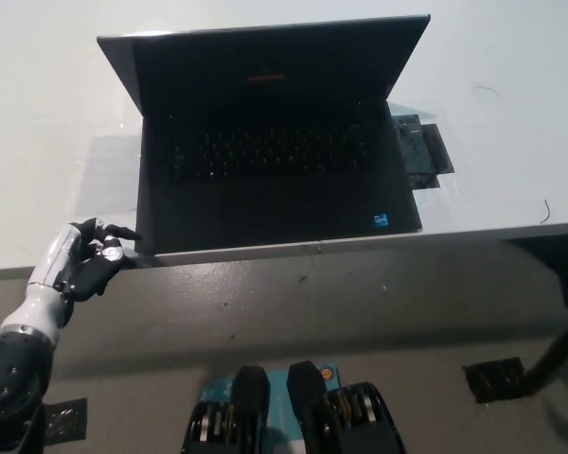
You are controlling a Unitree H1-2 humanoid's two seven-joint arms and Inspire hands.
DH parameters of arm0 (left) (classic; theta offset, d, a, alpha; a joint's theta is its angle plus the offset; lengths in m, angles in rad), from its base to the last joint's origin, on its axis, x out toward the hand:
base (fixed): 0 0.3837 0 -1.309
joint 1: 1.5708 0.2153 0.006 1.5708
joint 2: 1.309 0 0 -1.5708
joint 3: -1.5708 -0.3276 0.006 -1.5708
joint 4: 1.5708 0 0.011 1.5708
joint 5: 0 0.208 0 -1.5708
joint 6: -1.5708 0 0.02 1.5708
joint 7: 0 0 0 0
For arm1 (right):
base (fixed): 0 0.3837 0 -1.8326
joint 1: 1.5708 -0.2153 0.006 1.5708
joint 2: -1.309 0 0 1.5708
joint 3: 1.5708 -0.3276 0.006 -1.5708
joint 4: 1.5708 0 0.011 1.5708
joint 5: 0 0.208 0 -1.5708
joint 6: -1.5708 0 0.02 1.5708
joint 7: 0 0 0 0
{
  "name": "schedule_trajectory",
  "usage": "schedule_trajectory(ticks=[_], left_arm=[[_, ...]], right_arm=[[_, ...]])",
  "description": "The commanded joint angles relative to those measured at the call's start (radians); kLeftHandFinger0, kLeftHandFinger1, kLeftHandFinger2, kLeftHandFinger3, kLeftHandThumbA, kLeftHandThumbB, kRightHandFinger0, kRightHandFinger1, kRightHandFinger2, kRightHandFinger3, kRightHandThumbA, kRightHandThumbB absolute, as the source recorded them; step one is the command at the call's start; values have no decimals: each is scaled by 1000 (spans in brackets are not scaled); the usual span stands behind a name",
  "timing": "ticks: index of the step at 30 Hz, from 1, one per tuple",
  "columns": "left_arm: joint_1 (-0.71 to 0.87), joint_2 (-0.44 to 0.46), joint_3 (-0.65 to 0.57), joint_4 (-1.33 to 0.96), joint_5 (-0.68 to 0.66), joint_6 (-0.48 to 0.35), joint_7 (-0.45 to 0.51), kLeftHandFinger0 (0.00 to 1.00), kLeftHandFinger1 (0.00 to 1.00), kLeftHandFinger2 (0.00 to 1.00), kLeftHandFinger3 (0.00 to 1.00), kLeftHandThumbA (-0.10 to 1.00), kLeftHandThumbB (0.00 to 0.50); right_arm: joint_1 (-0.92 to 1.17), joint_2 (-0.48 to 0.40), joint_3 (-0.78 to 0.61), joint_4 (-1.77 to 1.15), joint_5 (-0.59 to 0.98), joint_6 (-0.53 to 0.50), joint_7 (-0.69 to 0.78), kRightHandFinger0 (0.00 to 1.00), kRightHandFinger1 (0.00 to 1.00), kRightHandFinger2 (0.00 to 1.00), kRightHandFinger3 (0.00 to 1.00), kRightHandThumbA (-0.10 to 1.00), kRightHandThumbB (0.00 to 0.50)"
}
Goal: The robot uses its right hand to push down on the lid of a laptop kept in the middle of the desk to close it
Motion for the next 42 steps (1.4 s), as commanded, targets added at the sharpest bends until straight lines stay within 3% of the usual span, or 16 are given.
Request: schedule_trajectory(ticks=[1,4,7,9,13,14,17,19,27,33,42], left_arm=[[-29,8,-6,-17,12,5,-7,181,418,575,521,14,175],[-28,12,-7,-13,10,-7,-12,165,366,548,537,35,180],[-35,9,-2,-5,-2,-6,-16,65,319,515,537,9,184],[-37,11,-6,-7,-1,-2,-21,72,346,520,541,12,178],[-38,13,-5,-26,2,25,-22,80,371,531,594,-71,156],[-38,12,-5,-33,5,41,-19,80,380,540,603,-69,158],[-38,11,-3,-38,4,50,-18,89,392,563,572,-68,161],[-40,12,-6,-38,6,46,-21,103,401,578,572,-67,152],[-41,6,2,-28,-16,47,-28,65,350,534,612,-62,144],[-43,16,0,-17,-17,24,-46,165,397,582,624,-16,144],[-55,22,-6,-17,-7,19,-58,196,426,615,629,-55,140]], right_arm=[[-41,-48,-39,-66,43,42,18,1000,1000,1000,1000,355,328],[-118,-77,-40,-67,42,50,27,1000,1000,1000,1000,339,350],[-221,-106,-32,-101,38,133,21,1000,1000,1000,1000,369,386],[-284,-122,-23,-118,39,142,33,1000,1000,1000,1000,299,333],[-477,-132,14,-110,43,234,43,1000,1000,1000,1000,258,337],[-559,-132,40,-79,23,236,52,1000,1000,1000,1000,188,305],[-670,-117,79,-1,-8,189,66,1000,1000,1000,1000,226,297],[-753,-106,109,58,-13,179,82,1000,1000,1000,1000,318,351],[-965,-27,225,209,-72,166,91,1000,1000,1000,1000,295,375],[-1069,27,275,371,-111,107,106,1000,1000,1000,1000,367,429],[-1172,113,338,592,-173,35,121,1000,1000,999,1000,397,424]])
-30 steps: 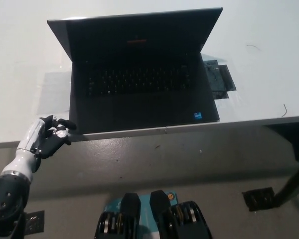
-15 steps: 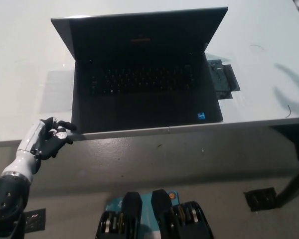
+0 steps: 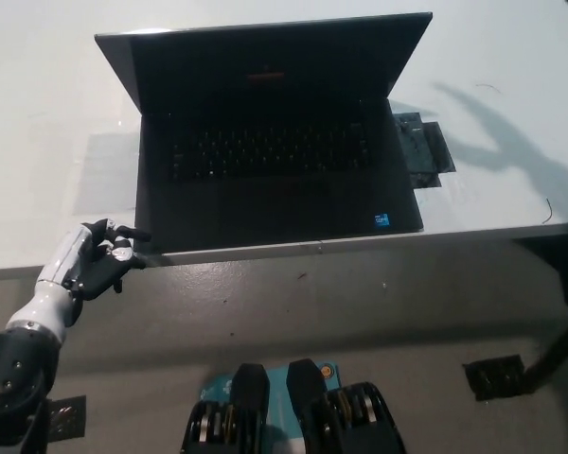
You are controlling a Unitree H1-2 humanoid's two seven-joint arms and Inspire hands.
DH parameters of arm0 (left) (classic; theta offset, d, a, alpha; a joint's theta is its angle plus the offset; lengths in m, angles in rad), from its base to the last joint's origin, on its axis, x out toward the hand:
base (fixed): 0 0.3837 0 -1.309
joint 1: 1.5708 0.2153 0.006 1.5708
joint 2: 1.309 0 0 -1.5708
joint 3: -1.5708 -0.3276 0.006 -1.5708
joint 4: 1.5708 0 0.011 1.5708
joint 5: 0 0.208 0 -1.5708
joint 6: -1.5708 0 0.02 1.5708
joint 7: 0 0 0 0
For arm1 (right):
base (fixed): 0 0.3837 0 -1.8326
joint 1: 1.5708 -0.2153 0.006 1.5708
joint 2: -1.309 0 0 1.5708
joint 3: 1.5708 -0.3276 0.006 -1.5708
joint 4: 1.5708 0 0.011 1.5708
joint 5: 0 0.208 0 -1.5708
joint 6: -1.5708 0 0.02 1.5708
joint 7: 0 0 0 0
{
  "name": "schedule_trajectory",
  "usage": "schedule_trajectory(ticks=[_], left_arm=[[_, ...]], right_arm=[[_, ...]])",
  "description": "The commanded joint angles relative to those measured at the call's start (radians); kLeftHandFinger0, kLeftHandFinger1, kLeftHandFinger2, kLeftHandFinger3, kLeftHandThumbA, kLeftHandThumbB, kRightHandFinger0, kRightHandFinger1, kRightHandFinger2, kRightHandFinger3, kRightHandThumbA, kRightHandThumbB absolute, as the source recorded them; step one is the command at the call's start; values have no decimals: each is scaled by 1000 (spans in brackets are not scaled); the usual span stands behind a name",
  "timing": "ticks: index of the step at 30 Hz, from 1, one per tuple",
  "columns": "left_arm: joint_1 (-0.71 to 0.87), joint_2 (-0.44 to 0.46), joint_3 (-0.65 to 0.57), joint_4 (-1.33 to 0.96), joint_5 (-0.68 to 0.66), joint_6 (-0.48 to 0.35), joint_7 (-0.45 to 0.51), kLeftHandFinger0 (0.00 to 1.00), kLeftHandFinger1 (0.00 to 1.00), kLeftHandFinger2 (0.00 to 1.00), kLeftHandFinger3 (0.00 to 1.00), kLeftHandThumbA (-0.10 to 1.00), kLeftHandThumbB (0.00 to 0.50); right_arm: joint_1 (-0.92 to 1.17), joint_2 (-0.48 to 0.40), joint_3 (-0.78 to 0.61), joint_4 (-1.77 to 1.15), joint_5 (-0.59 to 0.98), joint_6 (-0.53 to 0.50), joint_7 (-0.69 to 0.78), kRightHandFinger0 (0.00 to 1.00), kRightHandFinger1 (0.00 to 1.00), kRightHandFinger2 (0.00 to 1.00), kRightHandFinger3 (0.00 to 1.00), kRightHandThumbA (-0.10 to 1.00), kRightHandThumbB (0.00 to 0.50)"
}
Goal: The robot uses its right hand to push down on the lid of a laptop kept in the middle of the desk to close it
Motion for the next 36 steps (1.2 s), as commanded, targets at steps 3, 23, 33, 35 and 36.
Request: schedule_trajectory(ticks=[3,23,33,35,36], left_arm=[[-37,26,-2,-20,-3,-8,-22,182,430,639,620,-29,146],[-57,36,-2,-24,-3,24,-26,116,342,558,585,-11,150],[-64,39,1,-21,-2,32,-23,137,366,561,591,19,156],[-68,40,0,-22,0,30,-24,137,376,563,593,9,155],[-69,39,2,-28,-2,37,-23,144,361,547,587,-3,158]], right_arm=[[-89,48,11,87,-56,-91,12,1000,1000,1000,1000,413,431],[70,136,26,238,-130,-177,11,1000,1000,986,1000,481,493],[143,132,31,200,-145,-144,26,1000,1000,1000,1000,460,437],[160,135,29,181,-142,-129,27,1000,1000,997,1000,322,485],[197,137,35,130,-146,-94,25,1000,1000,1000,1000,413,420]])
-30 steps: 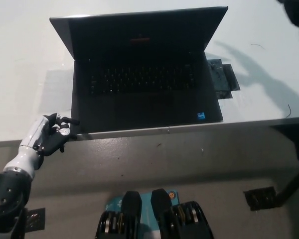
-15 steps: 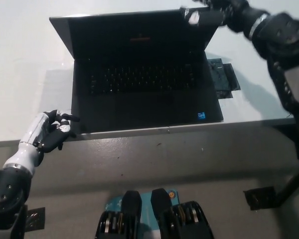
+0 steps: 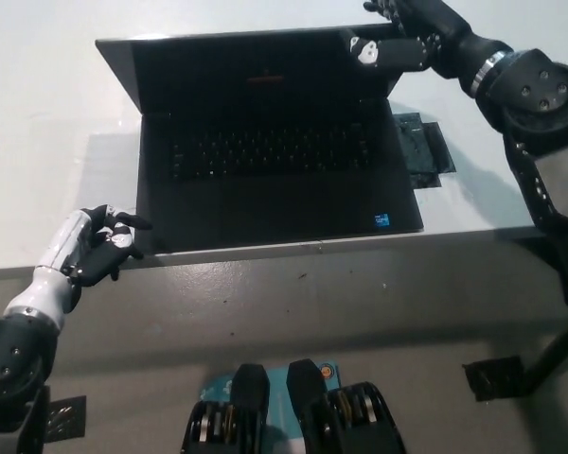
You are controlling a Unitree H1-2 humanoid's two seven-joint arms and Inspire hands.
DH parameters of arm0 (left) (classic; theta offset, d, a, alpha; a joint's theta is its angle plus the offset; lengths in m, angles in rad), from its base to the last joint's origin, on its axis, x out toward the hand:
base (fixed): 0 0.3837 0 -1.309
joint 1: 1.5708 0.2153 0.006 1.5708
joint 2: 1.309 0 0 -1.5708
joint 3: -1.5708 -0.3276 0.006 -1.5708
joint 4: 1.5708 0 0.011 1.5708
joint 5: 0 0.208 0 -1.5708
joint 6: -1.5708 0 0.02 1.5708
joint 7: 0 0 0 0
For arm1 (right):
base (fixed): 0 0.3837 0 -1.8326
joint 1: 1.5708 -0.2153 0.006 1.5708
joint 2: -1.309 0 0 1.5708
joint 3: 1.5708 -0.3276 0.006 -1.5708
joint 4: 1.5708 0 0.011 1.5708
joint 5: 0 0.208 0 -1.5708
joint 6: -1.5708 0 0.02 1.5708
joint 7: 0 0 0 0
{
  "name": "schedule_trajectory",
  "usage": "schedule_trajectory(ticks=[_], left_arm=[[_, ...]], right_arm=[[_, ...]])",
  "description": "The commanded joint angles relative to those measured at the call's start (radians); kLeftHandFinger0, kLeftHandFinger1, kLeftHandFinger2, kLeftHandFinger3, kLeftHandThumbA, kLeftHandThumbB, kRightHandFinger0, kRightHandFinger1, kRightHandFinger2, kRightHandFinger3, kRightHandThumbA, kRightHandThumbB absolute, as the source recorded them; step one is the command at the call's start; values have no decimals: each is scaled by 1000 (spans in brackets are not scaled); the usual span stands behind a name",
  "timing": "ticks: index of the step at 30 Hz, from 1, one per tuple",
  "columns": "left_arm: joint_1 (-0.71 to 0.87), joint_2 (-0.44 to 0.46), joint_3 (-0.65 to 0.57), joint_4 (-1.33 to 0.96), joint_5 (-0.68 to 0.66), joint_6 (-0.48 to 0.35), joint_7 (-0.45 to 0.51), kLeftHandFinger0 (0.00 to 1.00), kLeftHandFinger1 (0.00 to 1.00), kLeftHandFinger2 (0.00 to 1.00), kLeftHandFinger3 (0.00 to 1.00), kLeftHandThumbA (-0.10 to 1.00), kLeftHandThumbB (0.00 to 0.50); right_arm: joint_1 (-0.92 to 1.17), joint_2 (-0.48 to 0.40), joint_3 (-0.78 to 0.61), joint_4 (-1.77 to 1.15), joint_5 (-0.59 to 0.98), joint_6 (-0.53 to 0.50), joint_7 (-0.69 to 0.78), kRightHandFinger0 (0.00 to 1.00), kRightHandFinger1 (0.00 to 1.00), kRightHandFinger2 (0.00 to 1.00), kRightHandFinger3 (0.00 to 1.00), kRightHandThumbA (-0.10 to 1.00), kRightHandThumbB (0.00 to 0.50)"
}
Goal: The robot uses its right hand to push down on the lid of a laptop kept in the middle of the desk to close it
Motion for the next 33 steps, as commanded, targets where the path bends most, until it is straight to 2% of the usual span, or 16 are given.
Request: schedule_trajectory(ticks=[1,5,7,9,10,11,15,17,20,21,24,26,27,29,31,33], left_arm=[[-37,30,2,-30,2,25,-17,151,370,552,583,-27,146],[-42,32,-5,-23,8,25,-18,132,349,527,566,-26,148],[-41,28,-1,-20,5,24,-17,109,339,517,550,5,163],[-42,27,1,-17,4,21,-18,107,338,516,546,8,163],[-41,29,0,-6,5,3,-20,101,346,531,550,17,159],[-42,29,0,-6,6,10,-20,111,352,544,556,30,167],[-41,29,-1,-11,9,12,-20,140,369,558,584,27,162],[-41,26,2,-9,5,10,-20,150,362,536,560,23,165],[-42,26,1,-8,10,13,-18,137,349,524,554,23,168],[-43,26,2,-6,7,12,-18,120,345,524,551,24,172],[-54,37,-2,2,10,-5,-26,181,374,545,560,28,163],[-54,37,-3,-3,12,1,-26,184,377,546,565,31,162],[-55,37,-3,-9,14,10,-24,154,365,545,569,24,161],[-52,37,-7,-11,21,15,-24,171,369,551,573,28,161],[-53,38,-7,-8,21,11,-25,182,373,545,568,35,159],[-57,33,1,2,10,-1,-27,152,369,543,574,31,164]], right_arm=[[82,-7,24,-62,-29,88,26,1000,1000,1000,1000,432,428],[143,-13,12,-132,-14,103,29,1000,1000,1000,1000,467,417],[205,-5,-10,-215,11,132,20,1000,1000,1000,1000,419,361],[234,0,-22,-253,25,136,20,1000,1000,1000,1000,404,351],[288,6,-37,-326,47,148,15,1000,1000,1000,1000,424,351],[308,9,-43,-358,54,162,15,1000,1000,1000,1000,448,379],[383,22,-71,-473,85,221,10,1000,1000,996,1000,429,378],[442,34,-92,-538,107,231,4,1000,1000,1000,1000,473,364],[483,62,-119,-570,129,244,-8,1000,1000,1000,1000,472,389],[512,72,-120,-581,130,239,-12,1000,1000,1000,1000,511,390],[544,94,-131,-568,150,218,-5,1000,1000,1000,1000,482,360],[570,107,-132,-572,150,213,-8,1000,1000,1000,1000,475,356],[581,113,-131,-561,149,198,-8,1000,1000,1000,1000,464,348],[606,128,-128,-538,146,182,-16,1000,1000,999,1000,474,371],[618,139,-126,-523,141,175,-24,1000,1000,1000,1000,474,373],[641,156,-124,-501,138,164,-31,1000,1000,1000,1000,488,383]])
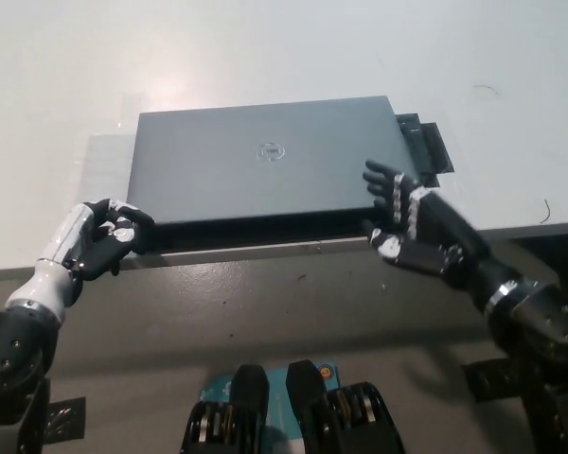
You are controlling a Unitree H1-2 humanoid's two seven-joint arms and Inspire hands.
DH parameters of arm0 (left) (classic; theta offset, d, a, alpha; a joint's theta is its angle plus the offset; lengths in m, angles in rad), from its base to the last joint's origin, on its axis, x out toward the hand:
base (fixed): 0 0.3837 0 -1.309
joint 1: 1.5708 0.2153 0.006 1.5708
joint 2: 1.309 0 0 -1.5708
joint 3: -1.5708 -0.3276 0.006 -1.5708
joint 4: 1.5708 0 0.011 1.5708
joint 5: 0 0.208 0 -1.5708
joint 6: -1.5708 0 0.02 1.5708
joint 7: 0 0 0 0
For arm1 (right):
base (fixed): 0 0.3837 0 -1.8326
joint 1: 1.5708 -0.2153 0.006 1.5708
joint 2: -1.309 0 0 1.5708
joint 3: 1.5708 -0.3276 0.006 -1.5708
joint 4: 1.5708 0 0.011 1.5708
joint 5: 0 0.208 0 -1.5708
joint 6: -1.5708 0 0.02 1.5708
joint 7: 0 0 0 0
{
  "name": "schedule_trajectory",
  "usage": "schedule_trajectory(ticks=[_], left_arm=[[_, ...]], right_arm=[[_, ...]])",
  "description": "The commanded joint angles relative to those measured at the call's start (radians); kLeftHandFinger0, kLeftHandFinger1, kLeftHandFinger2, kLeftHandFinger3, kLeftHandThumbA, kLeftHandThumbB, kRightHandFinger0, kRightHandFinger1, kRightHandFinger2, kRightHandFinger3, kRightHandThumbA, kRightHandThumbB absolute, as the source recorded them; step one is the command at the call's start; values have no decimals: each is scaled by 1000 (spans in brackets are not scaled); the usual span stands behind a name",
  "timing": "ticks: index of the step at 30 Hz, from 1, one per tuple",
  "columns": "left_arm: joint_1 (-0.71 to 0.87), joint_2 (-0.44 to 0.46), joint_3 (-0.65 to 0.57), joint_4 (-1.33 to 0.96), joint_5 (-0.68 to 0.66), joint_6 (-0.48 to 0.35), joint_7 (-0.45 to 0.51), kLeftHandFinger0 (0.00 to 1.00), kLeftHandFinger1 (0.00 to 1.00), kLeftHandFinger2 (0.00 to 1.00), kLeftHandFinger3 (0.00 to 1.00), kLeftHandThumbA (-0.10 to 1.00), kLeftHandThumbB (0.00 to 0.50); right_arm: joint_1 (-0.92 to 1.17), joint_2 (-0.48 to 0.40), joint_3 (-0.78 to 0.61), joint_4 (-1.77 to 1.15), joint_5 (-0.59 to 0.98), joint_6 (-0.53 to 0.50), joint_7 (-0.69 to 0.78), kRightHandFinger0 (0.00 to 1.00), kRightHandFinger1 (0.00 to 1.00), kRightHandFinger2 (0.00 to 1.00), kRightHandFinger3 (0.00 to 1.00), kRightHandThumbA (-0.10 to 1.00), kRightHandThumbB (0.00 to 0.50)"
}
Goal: The robot uses its right hand to push down on the lid of a laptop kept in the middle of the desk to close it
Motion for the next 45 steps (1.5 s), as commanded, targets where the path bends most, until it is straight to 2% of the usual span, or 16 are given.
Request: schedule_trajectory(ticks=[1,8,14,15,20,23,26,29,30,33,36,37,38,40,44,45], left_arm=[[-40,29,4,-6,3,-3,-11,154,372,545,574,35,171],[-41,28,0,-14,7,7,-11,130,351,531,566,25,167],[-43,23,5,-13,3,14,-8,71,320,509,535,17,177],[-42,25,4,-9,3,4,-10,92,329,519,535,19,175],[-25,32,0,-13,8,-10,-16,86,324,535,568,28,170],[-25,28,4,-13,4,-2,-13,79,333,554,581,33,176],[-24,32,1,-5,4,-20,-18,132,373,570,589,59,178],[-26,29,5,-6,1,-13,-15,112,362,570,591,65,188],[-25,26,8,-11,-4,-12,-15,90,353,574,602,29,175],[-31,32,8,-17,-1,-8,-16,109,364,586,609,11,168],[-29,36,4,-35,11,23,-13,122,368,583,599,-4,161],[-30,35,7,-29,5,18,-14,92,341,546,581,-6,163],[-30,36,5,-28,9,20,-13,104,342,534,576,8,173],[-30,40,3,-20,13,11,-14,109,343,537,581,27,173],[-29,34,12,-13,3,4,-12,106,343,538,576,32,181],[-28,33,13,-17,4,9,-10,109,348,545,579,38,181]], right_arm=[[24,25,-3,24,24,-29,-10,1000,1000,1000,1000,487,370],[61,62,-16,125,56,-99,10,1000,1000,1000,1000,429,324],[60,64,-16,164,44,-118,-1,1000,1000,1000,1000,434,328],[56,62,-17,155,47,-110,1,1000,1000,1000,1000,428,317],[44,58,-26,116,56,-86,-3,1000,1000,992,1000,452,339],[30,50,-30,93,62,-77,-1,1000,1000,966,1000,463,377],[30,36,-15,49,56,-60,10,1000,1000,959,1000,450,365],[37,26,2,6,63,-16,28,1000,1000,936,1000,418,355],[41,21,9,-22,81,1,49,1000,1000,936,1000,398,354],[30,14,24,-85,96,35,63,1000,1000,917,1000,374,358],[7,7,32,-170,111,113,60,1000,1000,964,1000,395,359],[-3,1,34,-190,116,125,64,1000,1000,1000,1000,397,352],[-13,-2,34,-194,123,117,73,1000,1000,1000,1000,385,311],[-42,-11,34,-197,144,86,101,1000,1000,1000,1000,389,285],[-119,-21,36,-211,161,139,75,1000,1000,1000,1000,420,294],[-141,-25,40,-197,158,139,70,1000,1000,1000,1000,430,316]])
